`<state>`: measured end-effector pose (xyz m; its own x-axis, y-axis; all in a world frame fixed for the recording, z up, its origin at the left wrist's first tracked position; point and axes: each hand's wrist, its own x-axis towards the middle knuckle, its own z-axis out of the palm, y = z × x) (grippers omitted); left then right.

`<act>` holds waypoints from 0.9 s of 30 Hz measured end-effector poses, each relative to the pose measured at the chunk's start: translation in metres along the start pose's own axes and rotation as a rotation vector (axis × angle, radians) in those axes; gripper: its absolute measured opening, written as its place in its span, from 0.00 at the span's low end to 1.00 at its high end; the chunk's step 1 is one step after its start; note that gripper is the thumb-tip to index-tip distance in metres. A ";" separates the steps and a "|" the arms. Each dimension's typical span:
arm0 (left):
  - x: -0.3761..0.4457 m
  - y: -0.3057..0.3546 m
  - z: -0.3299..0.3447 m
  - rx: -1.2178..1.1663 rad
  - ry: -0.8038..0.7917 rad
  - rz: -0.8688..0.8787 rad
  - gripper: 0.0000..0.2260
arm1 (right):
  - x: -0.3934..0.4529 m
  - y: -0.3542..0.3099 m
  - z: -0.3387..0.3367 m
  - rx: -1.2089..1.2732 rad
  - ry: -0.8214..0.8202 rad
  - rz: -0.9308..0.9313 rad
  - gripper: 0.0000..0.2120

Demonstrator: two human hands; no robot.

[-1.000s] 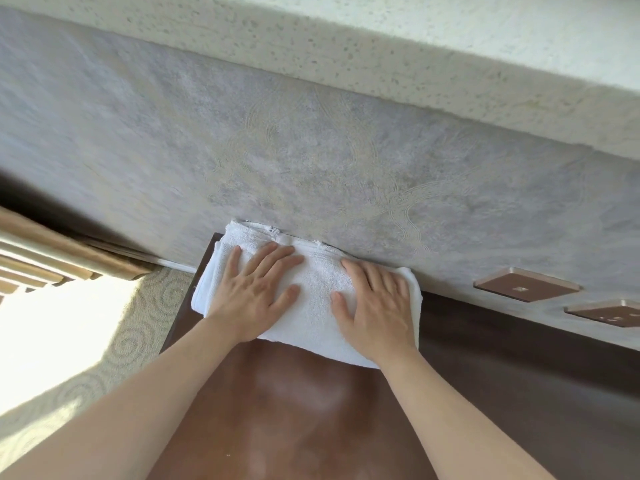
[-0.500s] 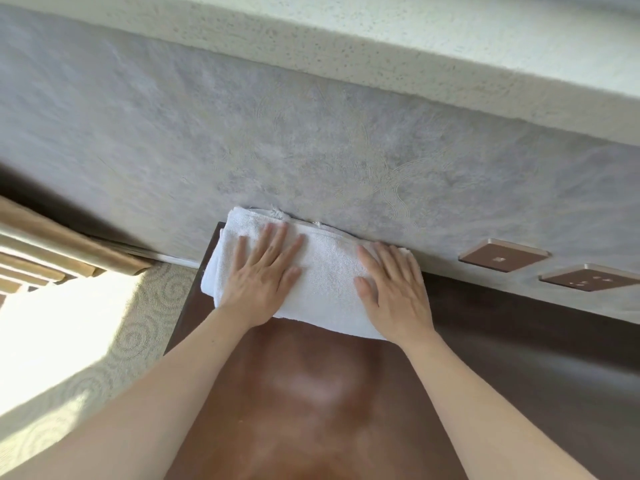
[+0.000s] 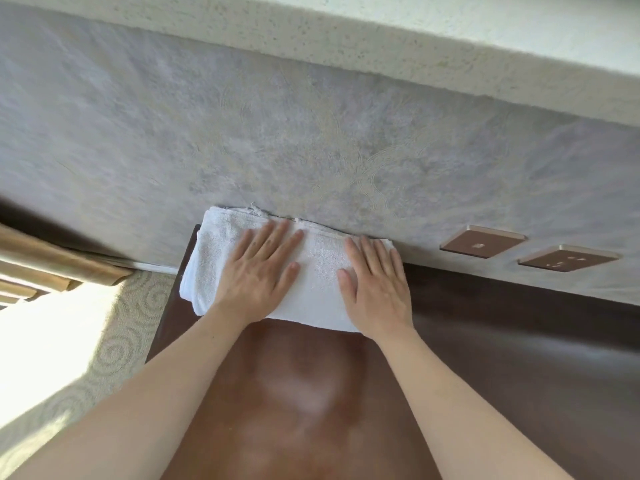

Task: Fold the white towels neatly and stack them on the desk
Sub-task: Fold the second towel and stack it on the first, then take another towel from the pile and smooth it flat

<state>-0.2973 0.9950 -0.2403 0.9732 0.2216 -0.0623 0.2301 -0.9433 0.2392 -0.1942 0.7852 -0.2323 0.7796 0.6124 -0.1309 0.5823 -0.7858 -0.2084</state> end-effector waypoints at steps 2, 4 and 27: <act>-0.001 -0.021 -0.004 0.017 -0.021 -0.051 0.26 | -0.004 0.017 -0.001 0.017 -0.044 0.065 0.33; -0.002 -0.034 -0.008 0.051 -0.041 -0.043 0.26 | -0.005 0.024 -0.005 -0.009 -0.036 0.083 0.33; -0.020 -0.038 -0.009 -0.067 0.242 0.131 0.24 | -0.003 -0.014 0.002 -0.014 -0.047 -0.113 0.29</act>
<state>-0.3252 1.0285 -0.2396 0.9659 0.1589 0.2046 0.0942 -0.9511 0.2942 -0.2051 0.7950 -0.2308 0.6975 0.7001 -0.1528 0.6691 -0.7127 -0.2106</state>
